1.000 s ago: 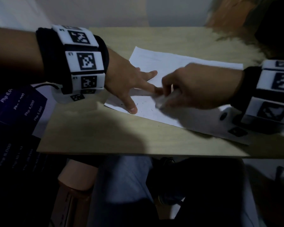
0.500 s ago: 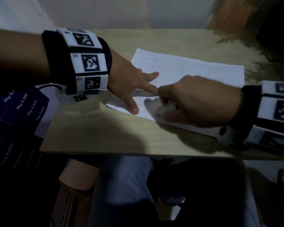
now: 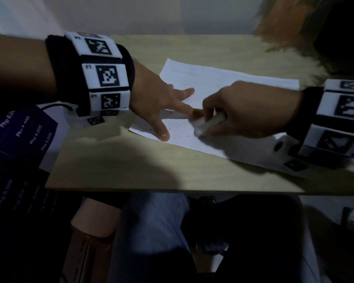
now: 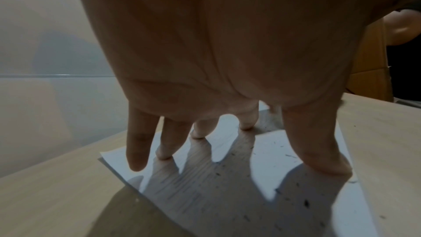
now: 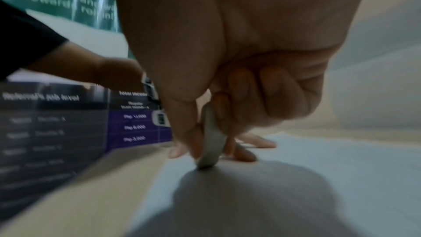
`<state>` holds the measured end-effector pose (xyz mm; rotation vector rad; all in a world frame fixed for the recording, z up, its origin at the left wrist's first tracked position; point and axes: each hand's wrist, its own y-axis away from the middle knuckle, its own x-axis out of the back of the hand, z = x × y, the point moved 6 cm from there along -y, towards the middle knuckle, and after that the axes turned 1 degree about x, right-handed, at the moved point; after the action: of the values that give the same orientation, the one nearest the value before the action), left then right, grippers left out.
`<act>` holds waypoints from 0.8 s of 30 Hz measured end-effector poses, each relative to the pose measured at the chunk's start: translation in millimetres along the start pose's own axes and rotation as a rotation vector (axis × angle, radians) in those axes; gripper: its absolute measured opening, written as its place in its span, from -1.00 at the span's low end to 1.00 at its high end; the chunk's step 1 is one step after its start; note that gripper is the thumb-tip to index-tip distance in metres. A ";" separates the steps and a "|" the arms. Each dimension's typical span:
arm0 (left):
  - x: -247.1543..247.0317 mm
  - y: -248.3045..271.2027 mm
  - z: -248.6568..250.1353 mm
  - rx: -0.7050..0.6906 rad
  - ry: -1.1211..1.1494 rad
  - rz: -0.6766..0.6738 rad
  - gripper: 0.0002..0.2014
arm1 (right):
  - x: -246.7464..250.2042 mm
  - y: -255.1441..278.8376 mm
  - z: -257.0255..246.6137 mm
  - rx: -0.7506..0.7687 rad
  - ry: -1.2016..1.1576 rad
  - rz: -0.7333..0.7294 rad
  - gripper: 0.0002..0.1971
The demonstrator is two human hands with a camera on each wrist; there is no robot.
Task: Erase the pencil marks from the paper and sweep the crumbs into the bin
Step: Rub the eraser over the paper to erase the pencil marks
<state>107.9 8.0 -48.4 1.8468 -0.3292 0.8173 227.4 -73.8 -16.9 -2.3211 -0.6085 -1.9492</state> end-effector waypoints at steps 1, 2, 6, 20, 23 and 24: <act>-0.3 0.2 0.1 -0.001 -0.002 -0.002 -0.09 | 2.7 -1.5 3.4 -0.023 0.029 0.038 -0.52; 0.0 0.3 0.6 -0.003 -0.004 0.000 -0.09 | 3.0 -0.3 2.3 -0.028 0.095 0.075 -0.56; 0.4 0.5 2.1 -0.020 0.007 0.002 -0.14 | -12.1 12.8 -29.0 0.116 0.168 0.052 -0.69; -0.1 -0.9 0.0 -0.004 -0.009 0.003 -0.08 | 1.4 -0.6 -2.4 -0.009 0.017 -0.033 -0.55; -0.3 -0.5 -0.2 -0.004 -0.013 0.007 -0.08 | 3.7 2.0 -0.5 -0.011 0.202 0.064 -0.60; -0.3 -0.2 0.1 -0.010 -0.006 0.005 -0.10 | -1.6 7.1 -8.6 0.025 0.243 0.060 -0.65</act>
<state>107.8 8.0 -48.8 1.8403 -0.3413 0.8128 221.5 -83.2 -15.2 -2.0186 -0.5329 -2.1369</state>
